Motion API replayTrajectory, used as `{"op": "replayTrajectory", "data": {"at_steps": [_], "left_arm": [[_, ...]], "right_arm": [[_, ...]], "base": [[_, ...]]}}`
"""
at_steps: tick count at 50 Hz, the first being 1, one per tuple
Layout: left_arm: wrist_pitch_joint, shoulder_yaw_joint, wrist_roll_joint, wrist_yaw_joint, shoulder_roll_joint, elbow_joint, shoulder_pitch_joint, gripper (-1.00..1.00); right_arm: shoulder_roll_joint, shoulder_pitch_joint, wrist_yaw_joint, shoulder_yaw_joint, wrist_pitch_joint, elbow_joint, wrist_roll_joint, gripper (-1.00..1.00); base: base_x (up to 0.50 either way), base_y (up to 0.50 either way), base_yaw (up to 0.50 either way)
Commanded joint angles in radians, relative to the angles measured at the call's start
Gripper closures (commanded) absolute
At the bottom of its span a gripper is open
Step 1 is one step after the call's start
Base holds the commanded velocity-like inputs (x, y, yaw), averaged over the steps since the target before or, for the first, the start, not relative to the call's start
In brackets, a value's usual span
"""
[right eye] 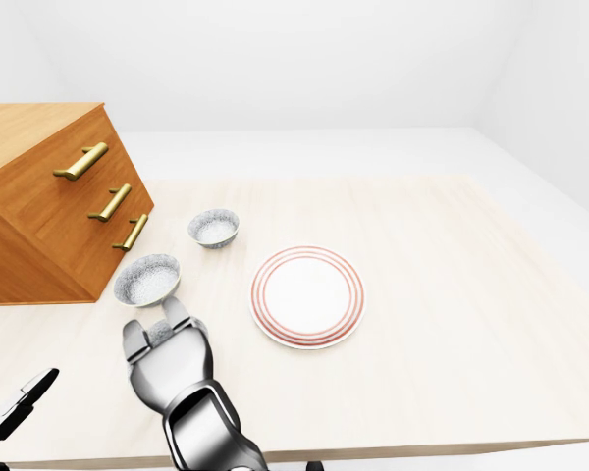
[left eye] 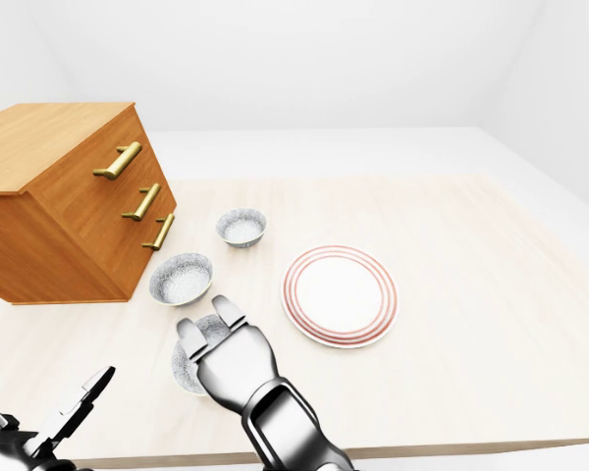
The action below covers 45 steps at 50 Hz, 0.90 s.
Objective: Put the bowl at the front on the plate.
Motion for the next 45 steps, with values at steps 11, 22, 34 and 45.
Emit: {"op": "replayTrajectory", "data": {"at_steps": [11, 22, 34, 45], "left_arm": [[0.012, 0.006, -0.005, -0.006, -0.003, -0.014, 0.003, -1.0], [0.018, 0.006, -0.007, -0.005, -0.002, -0.019, 0.004, -1.0], [0.002, 0.001, -0.005, 0.001, 0.004, 0.009, -0.006, -1.0], [0.007, 0.004, -0.003, -0.001, 0.002, 0.004, -0.007, -1.0]], "right_arm": [[0.002, 0.02, -0.042, 0.063, 0.0, 0.105, 0.136, -1.0], [0.006, 0.025, -0.05, 0.061, 0.0, 0.123, 0.159, -1.0], [-0.004, 0.033, -0.071, 0.063, 0.0, 0.137, 0.182, -1.0], [-0.001, 0.029, -0.094, 0.051, 0.0, 0.157, 0.202, -1.0]], "base": [[0.0, 0.0, 0.0], [0.0, 0.0, 0.0], [0.0, 0.0, 0.0], [0.0, 0.0, 0.0]]}}
